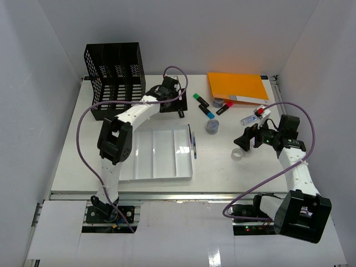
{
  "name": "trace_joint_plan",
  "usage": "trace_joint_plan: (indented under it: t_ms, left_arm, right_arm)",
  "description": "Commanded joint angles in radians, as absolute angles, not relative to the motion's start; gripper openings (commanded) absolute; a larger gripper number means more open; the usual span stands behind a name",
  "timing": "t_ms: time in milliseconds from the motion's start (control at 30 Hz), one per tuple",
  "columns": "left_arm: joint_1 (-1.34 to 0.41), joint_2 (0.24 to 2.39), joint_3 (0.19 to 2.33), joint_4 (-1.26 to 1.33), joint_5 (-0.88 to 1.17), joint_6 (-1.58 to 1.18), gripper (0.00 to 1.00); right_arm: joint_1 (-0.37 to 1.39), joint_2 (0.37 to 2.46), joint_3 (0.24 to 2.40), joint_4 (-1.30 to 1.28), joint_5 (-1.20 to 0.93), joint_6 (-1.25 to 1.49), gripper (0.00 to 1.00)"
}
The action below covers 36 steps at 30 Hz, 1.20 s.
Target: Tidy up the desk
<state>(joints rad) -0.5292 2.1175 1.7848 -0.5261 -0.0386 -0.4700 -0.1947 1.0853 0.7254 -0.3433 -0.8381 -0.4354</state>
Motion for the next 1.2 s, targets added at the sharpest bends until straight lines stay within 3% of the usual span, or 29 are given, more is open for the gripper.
trace_joint_plan:
  t_ms: [0, 267, 1000, 1167]
  left_arm:
    - [-0.558, 2.234, 1.994, -0.707, -0.223, -0.474, 0.92]
    - [-0.573, 2.402, 2.209, -0.776, -0.249, -0.485, 0.81]
    - [-0.606, 2.57, 2.299, -0.749, -0.402, -0.41, 0.61]
    - [-0.606, 2.594, 2.299, -0.734, -0.408, -0.396, 0.51]
  right_arm:
    - [-0.192, 1.068, 0.758, -0.348, -0.853, -0.451, 0.9]
    - [-0.189, 1.069, 0.758, -0.348, -0.85, -0.448, 0.9]
    - [-0.189, 1.081, 0.755, -0.348, -0.864, -0.445, 0.9]
    - [-0.189, 1.086, 0.755, -0.348, -0.864, -0.446, 0.9]
